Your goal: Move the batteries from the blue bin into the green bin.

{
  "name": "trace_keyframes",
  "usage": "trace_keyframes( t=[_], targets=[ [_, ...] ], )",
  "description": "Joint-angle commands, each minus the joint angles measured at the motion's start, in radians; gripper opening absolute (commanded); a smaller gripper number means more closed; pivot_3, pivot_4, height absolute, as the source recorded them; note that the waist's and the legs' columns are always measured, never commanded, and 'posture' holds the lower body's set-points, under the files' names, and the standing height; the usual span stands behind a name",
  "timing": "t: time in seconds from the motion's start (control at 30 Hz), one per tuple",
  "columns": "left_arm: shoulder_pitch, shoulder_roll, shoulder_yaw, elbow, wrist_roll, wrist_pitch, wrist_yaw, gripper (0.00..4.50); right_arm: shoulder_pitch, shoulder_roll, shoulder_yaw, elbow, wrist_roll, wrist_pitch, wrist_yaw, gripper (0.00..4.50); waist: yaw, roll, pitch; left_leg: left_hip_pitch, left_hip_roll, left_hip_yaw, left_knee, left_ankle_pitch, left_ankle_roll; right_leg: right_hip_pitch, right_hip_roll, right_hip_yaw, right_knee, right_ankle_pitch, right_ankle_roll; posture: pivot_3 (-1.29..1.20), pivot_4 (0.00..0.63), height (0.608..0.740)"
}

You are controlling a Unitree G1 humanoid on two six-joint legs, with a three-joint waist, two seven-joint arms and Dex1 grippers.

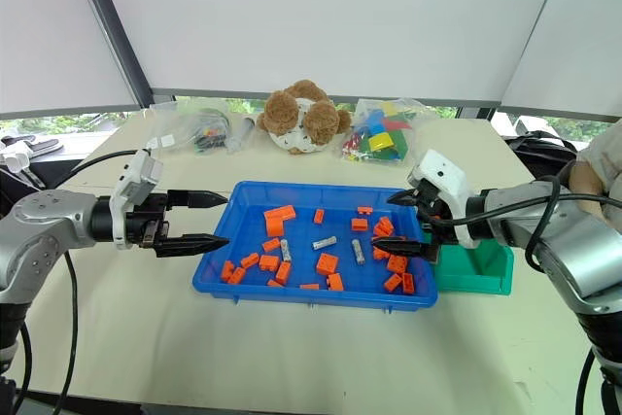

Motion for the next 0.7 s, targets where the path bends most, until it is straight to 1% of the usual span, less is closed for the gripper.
trace_keyframes(
  t=[0.03, 0.13, 0.23, 0.37, 0.43, 0.57, 0.7],
  targets=[
    [-0.016, 0.016, 0.034, -0.021, -0.01, -0.008, 0.003, 4.5, -0.035, 0.012, 0.003, 0.0, -0.006, 0.003, 0.001, 4.45, -0.001, 0.0, 0.0, 0.0, 0.0, 0.0, 0.0, 0.0, 0.0, 0.0, 0.0, 0.0, 0.0, 0.0, 0.0, 0.0, 0.15, 0.727],
    [-0.021, 0.015, 0.033, -0.016, -0.008, -0.011, 0.004, 4.5, -0.063, 0.038, 0.03, 0.014, -0.013, 0.015, -0.005, 4.45, -0.001, 0.0, 0.0, 0.0, 0.0, 0.0, 0.0, 0.0, 0.0, 0.0, 0.0, 0.0, 0.0, 0.0, 0.0, 0.0, 0.15, 0.727],
    [-0.031, 0.011, 0.027, -0.001, -0.002, -0.019, 0.001, 4.5, -0.13, 0.116, 0.109, 0.044, -0.042, 0.029, -0.033, 4.45, -0.002, 0.0, 0.0, 0.0, 0.0, 0.0, 0.0, 0.0, 0.0, 0.0, 0.0, 0.0, 0.0, 0.0, 0.0, 0.0, 0.15, 0.727],
    [-0.047, 0.004, 0.017, 0.018, 0.007, -0.029, -0.002, 4.5, -0.245, 0.273, 0.234, 0.155, -0.13, 0.085, -0.126, 4.45, -0.007, 0.0, 0.0, 0.0, 0.0, 0.0, 0.0, 0.0, 0.0, -0.001, 0.001, 0.0, 0.001, 0.0, 0.0, 0.0, 0.15, 0.727],
    [-0.052, 0.0, 0.015, 0.018, 0.008, -0.03, 0.0, 4.5, -0.297, 0.369, 0.29, 0.228, -0.173, 0.101, -0.174, 4.45, -0.006, 0.0, 0.0, -0.001, 0.0, 0.001, 0.0, 0.001, -0.001, -0.002, 0.001, 0.0, 0.001, 0.0, 0.0, 0.0, 0.15, 0.727],
    [-0.052, -0.002, 0.018, 0.015, 0.009, -0.032, 0.004, 4.5, -0.373, 0.538, 0.353, 0.382, -0.243, 0.101, -0.24, 4.45, -0.005, 0.0, 0.0, -0.002, 0.0, 0.002, 0.0, 0.002, -0.003, -0.003, 0.0, 0.0, 0.001, 0.0, 0.0, 0.0, 0.15, 0.727],
    [-0.042, 0.005, 0.03, 0.001, 0.006, -0.027, 0.012, 4.5, -0.408, 0.638, 0.399, 0.484, -0.303, 0.086, -0.271, 4.45, 0.0, 0.0, 0.0, -0.003, 0.0, 0.002, 0.0, 0.003, -0.004, -0.003, 0.0, 0.0, 0.001, 0.0, 0.0, 0.0, 0.15, 0.727]
  ],
)
